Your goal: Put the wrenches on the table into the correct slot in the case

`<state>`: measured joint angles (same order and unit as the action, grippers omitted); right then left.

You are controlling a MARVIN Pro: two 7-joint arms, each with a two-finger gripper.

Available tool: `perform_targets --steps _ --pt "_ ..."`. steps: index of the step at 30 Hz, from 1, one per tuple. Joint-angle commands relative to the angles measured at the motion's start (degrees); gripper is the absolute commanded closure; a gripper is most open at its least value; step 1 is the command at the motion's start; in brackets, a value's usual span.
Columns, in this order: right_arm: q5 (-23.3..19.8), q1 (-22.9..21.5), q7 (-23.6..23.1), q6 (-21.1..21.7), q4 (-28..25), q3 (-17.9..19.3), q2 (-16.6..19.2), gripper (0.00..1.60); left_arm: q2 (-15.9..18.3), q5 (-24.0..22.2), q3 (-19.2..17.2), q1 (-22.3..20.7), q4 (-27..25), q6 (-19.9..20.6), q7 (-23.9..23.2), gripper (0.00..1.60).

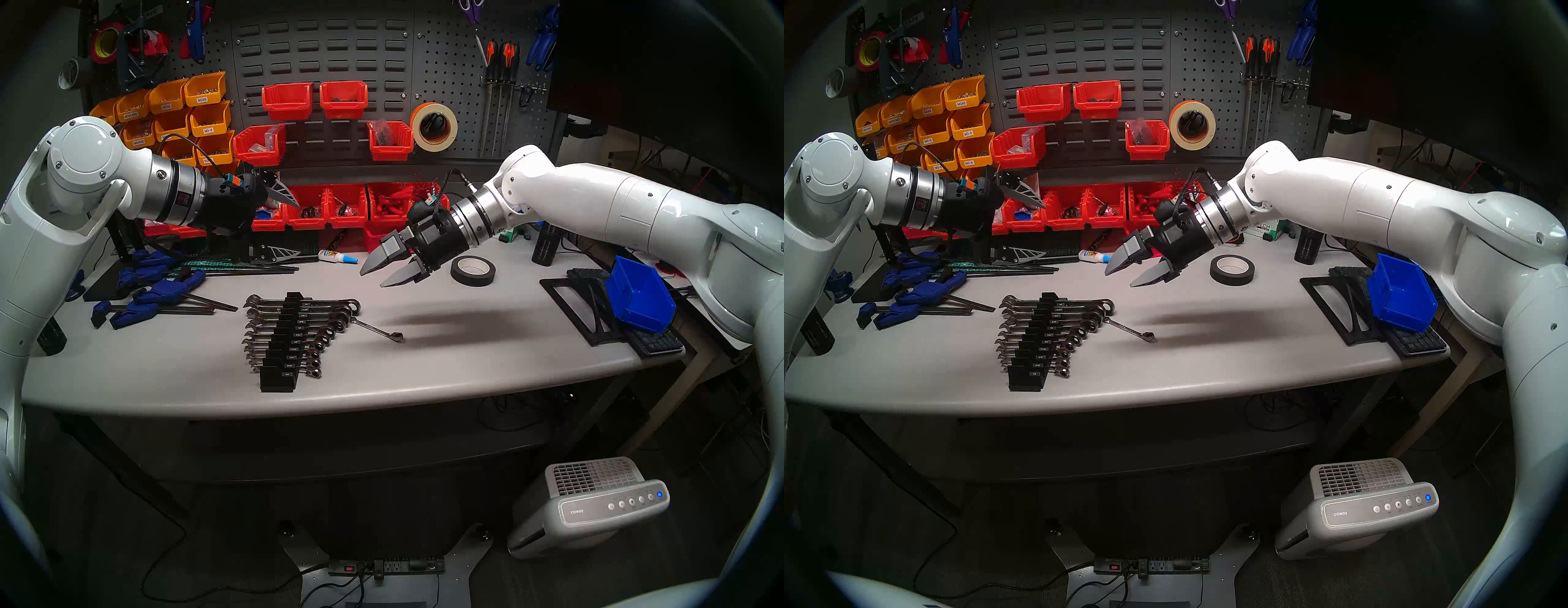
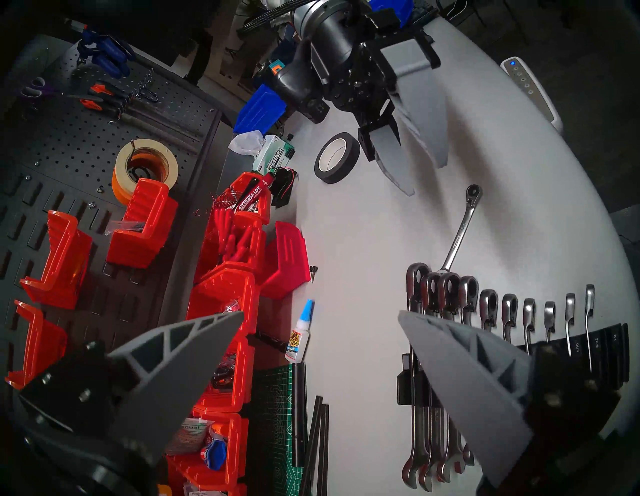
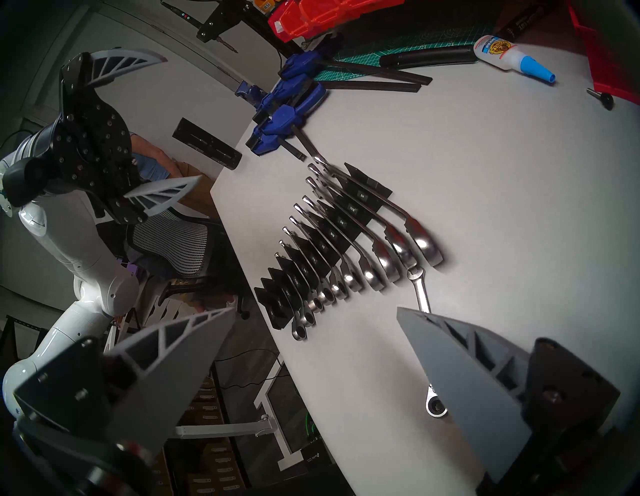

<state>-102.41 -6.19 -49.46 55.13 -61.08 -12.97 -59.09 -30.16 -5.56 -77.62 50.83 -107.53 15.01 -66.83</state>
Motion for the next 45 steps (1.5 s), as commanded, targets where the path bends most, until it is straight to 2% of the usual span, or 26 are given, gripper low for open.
perform_targets --steps 1,6,7,8,10,20,30,45 --pt "-2.4 -1.7 -5.7 -0.1 -2.2 2.2 0.6 0.00 0.3 -1.0 -2.9 0.4 -0.8 -0.4 1.9 0.00" --pt "-1.8 -1.9 -6.6 -0.1 -3.5 0.9 1.7 0.00 0.4 -1.6 -3.9 1.6 -1.2 -0.7 2.8 0.00" --pt "-2.0 -1.8 -5.5 -0.1 -3.8 0.9 1.9 0.00 0.4 -1.7 -4.1 1.8 -1.3 -0.8 3.0 0.00" --pt "-1.7 -1.9 -6.8 -0.1 -3.8 0.5 2.1 0.00 0.5 -1.8 -4.3 2.1 -1.4 -0.9 3.2 0.00" --pt "-1.4 -1.9 -5.8 -0.1 -4.0 0.1 2.4 0.00 0.5 -1.9 -4.7 2.5 -1.5 -1.0 3.5 0.00" --pt "-0.8 -1.8 -5.9 -0.1 -2.3 -2.1 2.4 0.00 0.5 -2.7 -6.3 4.5 -2.2 -1.6 5.0 0.00" --pt "-4.0 -1.1 -6.2 -0.1 -1.3 -2.0 2.6 0.00 0.6 -3.2 -7.4 6.0 -2.6 -2.1 6.0 0.00" --pt "2.1 -4.4 -5.1 -0.1 -1.5 -8.4 2.2 0.00 0.6 -3.9 -9.2 8.3 -3.4 -2.8 7.6 0.00"
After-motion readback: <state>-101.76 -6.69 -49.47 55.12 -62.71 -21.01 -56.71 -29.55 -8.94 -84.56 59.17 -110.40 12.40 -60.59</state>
